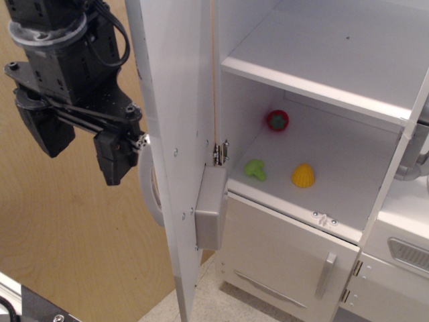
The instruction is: Close fridge
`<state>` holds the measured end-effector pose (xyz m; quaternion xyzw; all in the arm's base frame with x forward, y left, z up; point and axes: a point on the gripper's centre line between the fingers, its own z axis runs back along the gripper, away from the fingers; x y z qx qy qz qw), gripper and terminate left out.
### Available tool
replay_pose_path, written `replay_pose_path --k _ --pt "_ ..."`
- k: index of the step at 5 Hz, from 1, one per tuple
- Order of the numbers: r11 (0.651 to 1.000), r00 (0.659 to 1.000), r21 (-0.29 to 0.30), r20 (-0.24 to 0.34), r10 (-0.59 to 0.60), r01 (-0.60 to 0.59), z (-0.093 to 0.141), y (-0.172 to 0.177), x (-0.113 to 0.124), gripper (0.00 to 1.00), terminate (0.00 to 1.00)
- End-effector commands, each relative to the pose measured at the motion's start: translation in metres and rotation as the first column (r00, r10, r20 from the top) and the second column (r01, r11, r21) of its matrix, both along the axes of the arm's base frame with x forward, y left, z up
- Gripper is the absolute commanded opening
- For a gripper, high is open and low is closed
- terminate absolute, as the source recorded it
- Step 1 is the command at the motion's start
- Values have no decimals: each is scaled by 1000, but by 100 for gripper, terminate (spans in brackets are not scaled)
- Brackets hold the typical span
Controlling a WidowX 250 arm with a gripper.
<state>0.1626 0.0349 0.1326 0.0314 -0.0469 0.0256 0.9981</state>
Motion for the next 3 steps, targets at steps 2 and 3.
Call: replay_pose_path --k 2,3 --pt "999 1000 37 -12 -11 12 -5 16 4 100 0" --pt "996 998 66 23 -63 62 -5 32 10 100 0"
